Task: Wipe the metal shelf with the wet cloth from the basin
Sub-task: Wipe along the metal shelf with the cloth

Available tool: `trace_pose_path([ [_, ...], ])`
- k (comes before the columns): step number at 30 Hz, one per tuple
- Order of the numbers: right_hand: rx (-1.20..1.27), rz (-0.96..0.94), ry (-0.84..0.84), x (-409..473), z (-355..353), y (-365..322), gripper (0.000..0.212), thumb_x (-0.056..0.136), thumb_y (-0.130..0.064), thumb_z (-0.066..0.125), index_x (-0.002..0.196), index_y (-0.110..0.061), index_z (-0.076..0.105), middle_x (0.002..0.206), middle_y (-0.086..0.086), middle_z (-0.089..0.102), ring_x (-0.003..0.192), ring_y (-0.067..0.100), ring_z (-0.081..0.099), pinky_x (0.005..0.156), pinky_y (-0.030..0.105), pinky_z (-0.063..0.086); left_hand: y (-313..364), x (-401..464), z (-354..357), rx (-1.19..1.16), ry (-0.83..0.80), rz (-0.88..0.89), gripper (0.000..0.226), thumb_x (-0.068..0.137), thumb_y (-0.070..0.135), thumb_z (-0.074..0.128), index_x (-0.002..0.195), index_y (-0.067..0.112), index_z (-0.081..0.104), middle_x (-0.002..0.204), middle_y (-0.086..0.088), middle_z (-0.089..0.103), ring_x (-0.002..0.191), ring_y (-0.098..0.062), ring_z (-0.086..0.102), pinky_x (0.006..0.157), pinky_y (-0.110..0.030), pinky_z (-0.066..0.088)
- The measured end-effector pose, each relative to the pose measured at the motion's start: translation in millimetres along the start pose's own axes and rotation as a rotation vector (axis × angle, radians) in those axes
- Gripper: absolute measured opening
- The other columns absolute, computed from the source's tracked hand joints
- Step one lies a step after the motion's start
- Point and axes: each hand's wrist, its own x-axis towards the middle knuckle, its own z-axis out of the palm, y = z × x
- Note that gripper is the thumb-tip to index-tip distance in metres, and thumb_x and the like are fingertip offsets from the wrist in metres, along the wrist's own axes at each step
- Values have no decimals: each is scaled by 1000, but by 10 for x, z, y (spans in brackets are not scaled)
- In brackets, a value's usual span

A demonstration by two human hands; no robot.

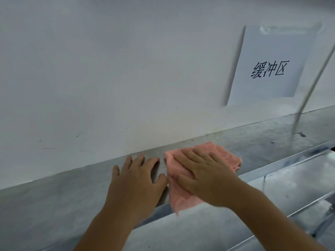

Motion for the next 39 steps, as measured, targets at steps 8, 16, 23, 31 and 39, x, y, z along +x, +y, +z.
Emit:
trace_pose_path([
  [8, -46, 28, -14, 245, 34, 232, 105, 76, -85, -22, 168, -39, 2, 180, -8, 3, 166, 21, 0, 132, 56, 5, 212, 167, 126, -5, 13, -40, 80, 78, 74, 7, 147, 46, 35, 157, 8, 40, 148, -21, 29, 118, -57, 25],
  [16, 2, 74, -101, 293, -124, 542, 122, 57, -99, -25, 165, -45, -6, 178, -16, -5, 165, 13, -7, 133, 49, -1, 296, 205, 127, 29, -3, -78, 75, 79, 71, 16, 147, 47, 33, 156, 8, 40, 147, -25, 28, 117, -58, 26],
  [23, -38, -15, -12, 36, -49, 585, 103, 79, -91, -22, 166, -47, 12, 178, -19, 10, 165, 8, 1, 133, 45, 5, 337, 208, 130, 25, -12, -84, 77, 78, 71, 10, 149, 47, 30, 161, 8, 35, 151, -24, 23, 119, -57, 23],
  [31, -61, 18, -156, 293, -175, 586, 115, 62, -90, -30, 165, -42, -13, 178, -11, -13, 165, 20, -11, 133, 55, -3, 275, 223, 106, -35, 6, -76, 51, 101, 51, 24, 150, 46, 37, 163, 9, 35, 154, -19, 21, 122, -54, 21],
  [39, -69, -141, -104, 58, -2, 50, 113, 71, -86, -32, 168, -38, 1, 180, -8, -5, 166, 24, -9, 132, 61, 0, 154, 145, -37, -171, 14, -56, 45, 107, 29, 35, 152, 35, 39, 160, 9, 40, 146, -15, 31, 120, -39, 23],
])
